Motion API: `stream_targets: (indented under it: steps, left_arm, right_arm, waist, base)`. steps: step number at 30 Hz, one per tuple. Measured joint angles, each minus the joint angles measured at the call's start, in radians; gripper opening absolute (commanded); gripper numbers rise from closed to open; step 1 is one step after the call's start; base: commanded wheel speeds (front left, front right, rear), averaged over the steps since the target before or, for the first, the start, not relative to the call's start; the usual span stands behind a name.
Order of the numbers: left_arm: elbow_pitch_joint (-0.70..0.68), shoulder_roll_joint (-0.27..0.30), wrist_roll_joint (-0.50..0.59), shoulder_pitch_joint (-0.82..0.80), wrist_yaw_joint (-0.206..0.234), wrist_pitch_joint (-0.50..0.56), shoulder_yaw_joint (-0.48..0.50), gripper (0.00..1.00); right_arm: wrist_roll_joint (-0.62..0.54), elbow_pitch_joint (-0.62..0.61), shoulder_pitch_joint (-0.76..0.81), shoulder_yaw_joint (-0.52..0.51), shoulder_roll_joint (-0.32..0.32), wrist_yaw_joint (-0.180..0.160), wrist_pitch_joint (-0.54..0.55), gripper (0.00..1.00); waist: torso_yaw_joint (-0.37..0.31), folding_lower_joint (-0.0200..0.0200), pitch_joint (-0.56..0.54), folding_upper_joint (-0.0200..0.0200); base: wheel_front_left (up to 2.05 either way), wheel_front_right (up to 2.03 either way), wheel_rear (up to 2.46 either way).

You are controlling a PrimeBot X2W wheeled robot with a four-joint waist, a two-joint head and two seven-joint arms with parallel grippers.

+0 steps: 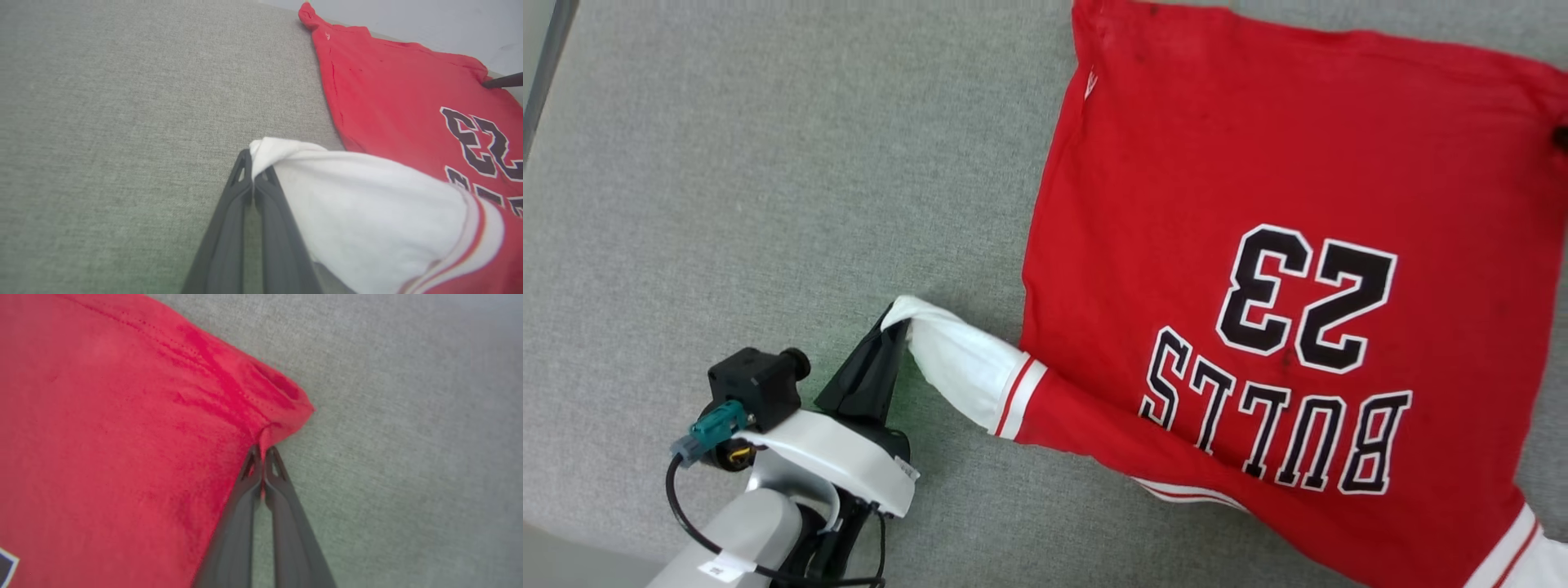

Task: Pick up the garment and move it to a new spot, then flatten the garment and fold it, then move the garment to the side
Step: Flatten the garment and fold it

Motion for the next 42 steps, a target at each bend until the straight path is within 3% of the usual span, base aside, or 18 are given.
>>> stream_targets:
  steps: [4,11,15,19,22,31,37,42]
  left_arm:
    - [0.002,0.011,-0.016,0.052,0.014,0.002,0.002,0.0]
    - [-0.013,0.043,-0.034,0.135,0.057,0.014,0.009,0.0]
    - [-0.03,0.06,-0.045,0.193,0.085,0.016,0.018,0.0]
    - [-0.042,0.071,-0.052,0.239,0.105,0.014,0.024,0.0]
    - [-0.053,0.074,-0.061,0.258,0.114,0.013,0.028,0.0]
    - [-0.061,0.086,-0.068,0.291,0.128,0.012,0.029,0.0]
    - [-0.06,0.095,-0.068,0.292,0.128,0.018,0.028,0.0]
    - [-0.058,0.099,-0.067,0.292,0.127,0.019,0.026,0.0]
  right_arm:
    - [0.082,-0.067,0.038,0.063,-0.064,0.0,-0.106,0.0]
    - [0.174,-0.243,0.232,0.121,-0.185,0.0,-0.192,0.0]
    - [0.203,-0.332,0.389,0.087,-0.237,0.0,-0.236,0.0]
    - [0.208,-0.389,0.566,-0.013,-0.243,0.0,-0.267,0.0]
    - [0.207,-0.428,0.713,-0.121,-0.208,0.0,-0.276,0.0]
    - [0.149,-0.548,1.095,-0.369,0.002,0.0,-0.266,0.0]
    - [0.131,-0.537,1.223,-0.401,0.119,0.0,-0.257,0.0]
    - [0.129,-0.469,1.241,-0.366,0.151,0.0,-0.275,0.0]
  waist:
    - [-0.023,0.0,-0.084,0.0]
    - [-0.06,-0.0001,-0.208,0.0]
    - [-0.092,-0.0003,-0.272,0.0]
    - [-0.136,-0.0003,-0.314,0.0]
    - [-0.164,-0.0004,-0.34,0.0001]
    - [-0.214,-0.0003,-0.39,0.0]
    - [-0.22,-0.0002,-0.398,0.0]
    - [-0.22,-0.0002,-0.396,0.0001]
  base:
    - [0.0,0.0,0.0]
    - [0.0,0.0,0.0]
    - [0.0,0.0,0.0]
    - [0.0,0.0,0.0]
    - [0.0,0.0,0.0]
    - [0.0,0.0,0.0]
    - [0.0,0.0,0.0]
    - [0.0,0.0,0.0]
